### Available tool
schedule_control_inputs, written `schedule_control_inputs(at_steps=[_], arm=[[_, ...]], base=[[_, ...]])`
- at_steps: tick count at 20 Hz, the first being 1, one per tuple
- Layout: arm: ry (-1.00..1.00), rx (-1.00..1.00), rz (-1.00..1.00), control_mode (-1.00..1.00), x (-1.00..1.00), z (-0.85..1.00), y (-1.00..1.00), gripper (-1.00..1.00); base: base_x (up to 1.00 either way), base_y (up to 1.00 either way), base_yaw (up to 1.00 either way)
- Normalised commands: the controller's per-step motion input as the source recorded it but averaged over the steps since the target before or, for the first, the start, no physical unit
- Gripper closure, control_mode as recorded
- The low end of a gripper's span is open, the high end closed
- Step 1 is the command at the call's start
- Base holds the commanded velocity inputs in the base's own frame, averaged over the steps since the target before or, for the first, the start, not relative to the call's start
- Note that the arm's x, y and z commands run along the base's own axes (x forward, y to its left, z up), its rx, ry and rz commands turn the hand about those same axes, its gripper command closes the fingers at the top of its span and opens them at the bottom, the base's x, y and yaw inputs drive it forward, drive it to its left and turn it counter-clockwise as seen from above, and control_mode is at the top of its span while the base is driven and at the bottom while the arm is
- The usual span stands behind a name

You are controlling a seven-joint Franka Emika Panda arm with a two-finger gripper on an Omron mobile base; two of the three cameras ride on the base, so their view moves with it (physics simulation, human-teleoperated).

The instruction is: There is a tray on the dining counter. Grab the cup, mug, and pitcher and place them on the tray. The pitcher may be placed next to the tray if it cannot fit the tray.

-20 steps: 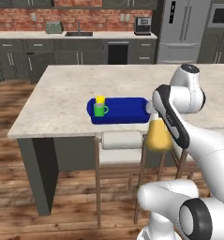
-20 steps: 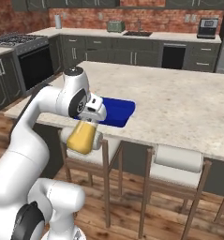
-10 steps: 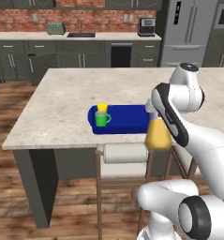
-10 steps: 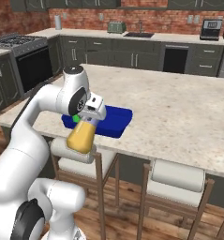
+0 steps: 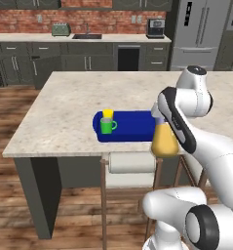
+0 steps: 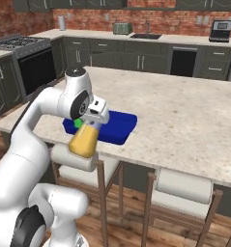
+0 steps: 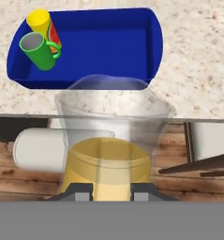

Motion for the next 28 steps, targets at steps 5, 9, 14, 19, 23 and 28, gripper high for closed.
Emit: schedule_control_inputs(at_steps=[5, 9, 14, 19, 23, 28], arm=[[0.00, 0.00, 0.00, -1.00, 0.06, 0.01, -0.04, 1.00], [-0.04, 0.00, 0.03, -1.00, 0.26, 0.12, -0.20, 1.00], [-0.22, 0.00, 0.06, -1.00, 0.03, 0.17, -0.14, 1.00], [-0.33, 0.00, 0.06, -1.00, 0.00, 0.15, -0.01, 1.00], [-0.35, 0.00, 0.05, -1.00, 0.01, 0.04, 0.00, 1.00], [-0.29, 0.00, 0.05, -1.00, 0.13, 0.00, 0.00, 1.00]], base=[[0.25, -0.14, 0.01], [0.00, 0.00, 0.00], [0.00, 0.00, 0.00], [0.00, 0.00, 0.00], [0.00, 0.00, 0.00], [0.00, 0.00, 0.00]])
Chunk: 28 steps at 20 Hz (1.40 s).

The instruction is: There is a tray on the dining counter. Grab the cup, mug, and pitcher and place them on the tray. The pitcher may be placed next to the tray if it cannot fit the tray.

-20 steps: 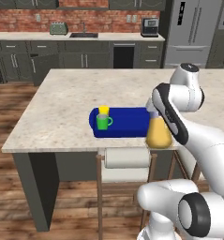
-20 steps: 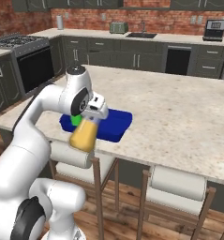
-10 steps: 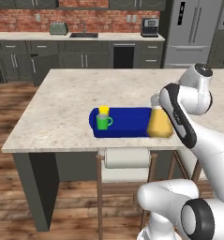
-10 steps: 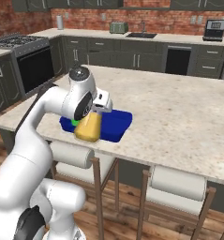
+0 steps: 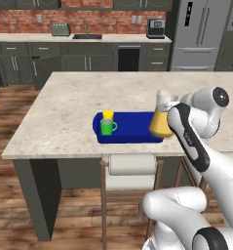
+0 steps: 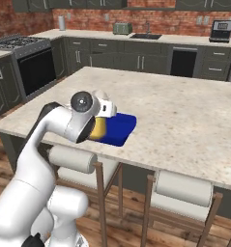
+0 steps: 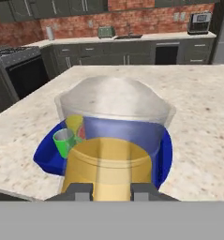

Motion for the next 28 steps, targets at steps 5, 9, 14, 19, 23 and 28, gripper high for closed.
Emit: schedule_control_inputs(at_steps=[5, 9, 14, 19, 23, 28], arm=[[-0.23, 0.00, 0.06, -1.00, 0.22, 0.00, 0.00, 1.00], [-0.03, 0.00, 0.07, -1.00, 0.40, 0.00, 0.00, 1.00], [0.05, 0.00, 0.06, -1.00, 0.49, 0.00, 0.00, 1.00], [0.01, 0.00, 0.04, -1.00, 0.57, 0.00, 0.00, 1.00], [-0.07, 0.00, 0.04, -1.00, 0.37, 0.00, 0.00, 1.00], [-0.13, 0.00, 0.07, -1.00, 0.33, 0.00, 0.00, 1.00]], base=[[0.00, 0.00, 0.00], [0.00, 0.00, 0.00], [0.00, 0.00, 0.00], [0.00, 0.00, 0.00], [0.00, 0.00, 0.00], [0.00, 0.00, 0.00]])
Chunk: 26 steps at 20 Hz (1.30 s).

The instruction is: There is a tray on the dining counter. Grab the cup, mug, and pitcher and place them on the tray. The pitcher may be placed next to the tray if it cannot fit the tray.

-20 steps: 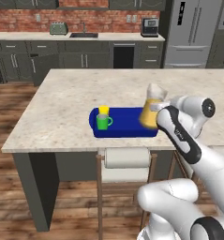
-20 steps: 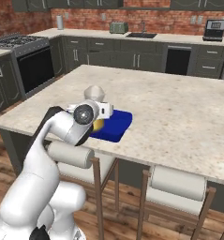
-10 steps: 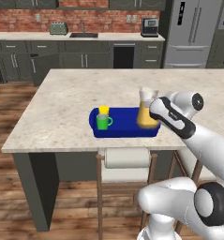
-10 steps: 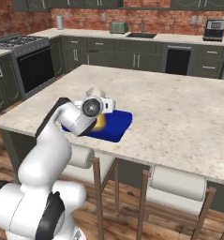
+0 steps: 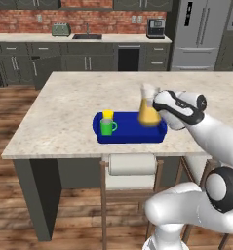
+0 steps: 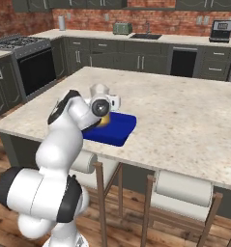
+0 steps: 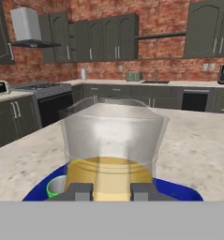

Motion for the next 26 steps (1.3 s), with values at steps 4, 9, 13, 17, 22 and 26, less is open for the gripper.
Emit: schedule_control_inputs(at_steps=[4, 9, 13, 17, 22, 26], arm=[[-0.03, 0.00, 0.07, -1.00, 0.37, 0.00, 0.00, 1.00], [0.00, 0.00, 0.04, -1.00, 0.32, -0.02, 0.00, 1.00], [0.00, 0.00, 0.04, -1.00, 0.23, -0.09, 0.00, 1.00], [0.00, 0.00, 0.06, -1.00, 0.05, -0.12, 0.00, 1.00], [0.00, 0.00, 0.05, -1.00, 0.01, -0.10, 0.00, 1.00], [0.00, 0.00, 0.05, -1.00, 0.05, -0.08, 0.00, 1.00]], base=[[0.00, 0.00, 0.00], [0.00, 0.00, 0.00], [0.00, 0.00, 0.00], [0.00, 0.00, 0.00], [0.00, 0.00, 0.00], [0.00, 0.00, 0.00]])
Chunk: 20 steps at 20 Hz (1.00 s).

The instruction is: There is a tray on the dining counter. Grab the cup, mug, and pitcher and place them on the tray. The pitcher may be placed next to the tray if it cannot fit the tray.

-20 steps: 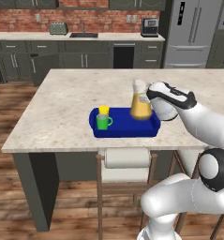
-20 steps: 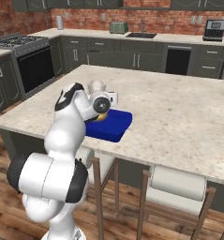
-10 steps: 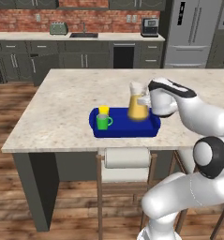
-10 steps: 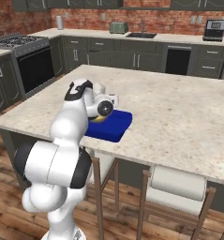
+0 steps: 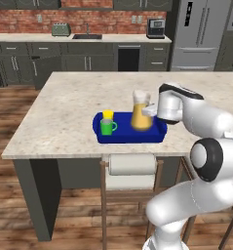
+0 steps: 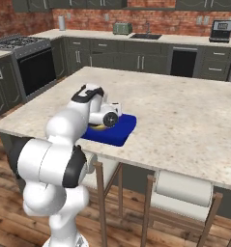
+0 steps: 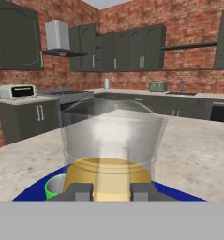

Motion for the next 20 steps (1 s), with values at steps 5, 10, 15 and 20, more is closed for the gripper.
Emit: schedule_control_inputs(at_steps=[5, 10, 15, 20], arm=[[0.00, 0.00, 0.03, -1.00, 0.07, -0.01, 0.00, 1.00], [0.00, 0.00, 0.02, -1.00, 0.08, -0.01, 0.00, 1.00], [0.00, 0.00, 0.00, -1.00, 0.19, 0.00, 0.00, 1.00], [0.00, 0.00, 0.00, -1.00, 0.31, -0.02, 0.00, 1.00]], base=[[0.00, 0.00, 0.00], [0.00, 0.00, 0.00], [0.00, 0.00, 0.00], [0.00, 0.00, 0.00]])
